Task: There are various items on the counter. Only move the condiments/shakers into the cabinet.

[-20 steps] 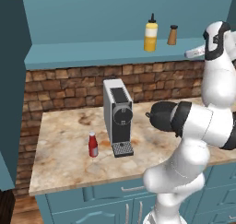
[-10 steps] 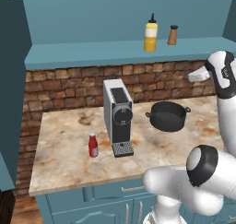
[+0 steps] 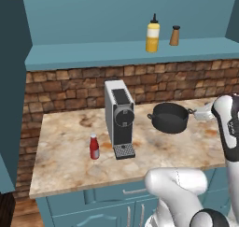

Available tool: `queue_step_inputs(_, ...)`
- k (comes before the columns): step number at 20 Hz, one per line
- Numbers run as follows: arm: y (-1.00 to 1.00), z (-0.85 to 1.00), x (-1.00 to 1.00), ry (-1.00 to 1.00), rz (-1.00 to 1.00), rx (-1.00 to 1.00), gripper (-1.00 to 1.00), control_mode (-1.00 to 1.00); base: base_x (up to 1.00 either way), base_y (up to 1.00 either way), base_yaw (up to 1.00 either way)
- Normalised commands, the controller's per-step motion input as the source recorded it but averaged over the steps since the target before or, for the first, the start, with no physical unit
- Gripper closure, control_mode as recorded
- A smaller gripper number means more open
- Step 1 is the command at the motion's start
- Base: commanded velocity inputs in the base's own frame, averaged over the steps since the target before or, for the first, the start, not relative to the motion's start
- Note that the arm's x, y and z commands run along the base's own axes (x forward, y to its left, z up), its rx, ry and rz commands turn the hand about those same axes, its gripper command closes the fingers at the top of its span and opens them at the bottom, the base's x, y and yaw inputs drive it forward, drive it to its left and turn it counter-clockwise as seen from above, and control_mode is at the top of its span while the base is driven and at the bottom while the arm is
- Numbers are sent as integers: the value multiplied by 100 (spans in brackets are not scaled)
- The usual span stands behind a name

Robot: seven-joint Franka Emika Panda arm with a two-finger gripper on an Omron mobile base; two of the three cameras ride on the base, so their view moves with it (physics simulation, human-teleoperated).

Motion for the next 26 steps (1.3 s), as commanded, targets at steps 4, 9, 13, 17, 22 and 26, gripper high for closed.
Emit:
queue_step_inputs(4,91,-100,-100,12,0,-9,-100,-100,0,0,0)
queue_step_inputs(9,100,-81,-94,17,-8,-13,-100,-100,0,0,0)
queue_step_inputs(13,100,-29,-55,9,-19,-6,-100,-100,0,0,0)
queue_step_inputs(17,100,-11,-32,2,-20,-5,-100,-100,0,0,0)
queue_step_inputs(22,100,0,-21,-9,-18,-6,-100,-100,0,0,0)
queue_step_inputs(26,100,-23,-45,-37,-17,-14,-100,-100,0,0,0)
